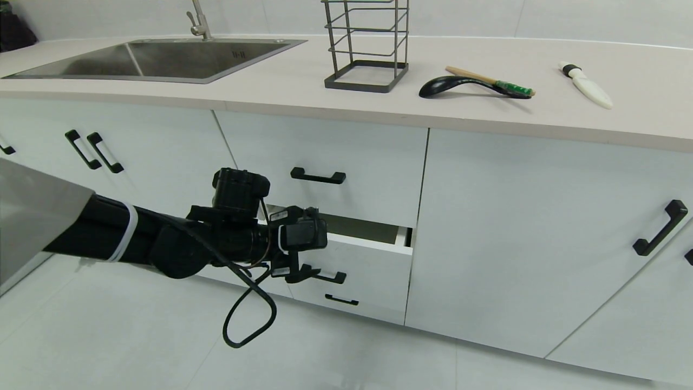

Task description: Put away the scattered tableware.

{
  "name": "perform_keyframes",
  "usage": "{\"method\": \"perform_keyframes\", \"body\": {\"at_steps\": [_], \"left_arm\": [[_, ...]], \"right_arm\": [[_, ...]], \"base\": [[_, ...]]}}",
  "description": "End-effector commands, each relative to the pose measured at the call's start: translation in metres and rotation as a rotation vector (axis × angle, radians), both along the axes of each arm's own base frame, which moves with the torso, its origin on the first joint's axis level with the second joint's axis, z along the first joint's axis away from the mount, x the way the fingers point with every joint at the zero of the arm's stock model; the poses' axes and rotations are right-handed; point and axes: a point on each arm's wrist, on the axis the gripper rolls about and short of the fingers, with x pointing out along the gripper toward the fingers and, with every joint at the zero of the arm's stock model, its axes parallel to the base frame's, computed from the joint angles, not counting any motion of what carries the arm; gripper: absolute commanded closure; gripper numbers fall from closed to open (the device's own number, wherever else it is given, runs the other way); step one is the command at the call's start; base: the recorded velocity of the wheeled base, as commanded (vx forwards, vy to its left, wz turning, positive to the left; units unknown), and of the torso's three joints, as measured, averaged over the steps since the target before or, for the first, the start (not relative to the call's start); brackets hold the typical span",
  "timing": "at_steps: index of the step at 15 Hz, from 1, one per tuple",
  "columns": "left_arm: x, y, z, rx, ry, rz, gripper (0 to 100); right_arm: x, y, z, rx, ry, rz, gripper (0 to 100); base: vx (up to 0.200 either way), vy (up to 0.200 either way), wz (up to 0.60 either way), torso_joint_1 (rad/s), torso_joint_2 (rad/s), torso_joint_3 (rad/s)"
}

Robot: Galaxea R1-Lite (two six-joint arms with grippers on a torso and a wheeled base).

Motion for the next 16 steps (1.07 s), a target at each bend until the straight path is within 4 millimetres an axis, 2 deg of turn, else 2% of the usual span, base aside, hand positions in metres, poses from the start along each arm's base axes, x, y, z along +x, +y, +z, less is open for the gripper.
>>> {"method": "perform_keyframes", "body": {"at_steps": [1,5,10,16], "left_arm": [[0.005,-0.001,-0.009,-0.003,0.027,-0.013,0],[0.020,-0.007,-0.008,-0.026,0.016,-0.036,0],[0.016,-0.006,-0.017,0.003,0.066,-0.058,0],[0.000,0.000,-0.029,0.019,0.129,-0.059,0]], "right_arm": [[0.000,0.000,0.000,-0.001,0.001,0.000,100],[0.000,0.000,0.000,0.000,0.001,-0.001,100],[0.000,0.000,0.000,0.000,0.001,0.000,100],[0.000,0.000,0.000,0.000,0.001,-0.001,100]], "base": [[0.000,0.000,0.00,0.000,0.00,0.000],[0.000,0.000,0.00,0.000,0.00,0.000],[0.000,0.000,0.00,0.000,0.00,0.000],[0.000,0.000,0.00,0.000,0.00,0.000]]}}
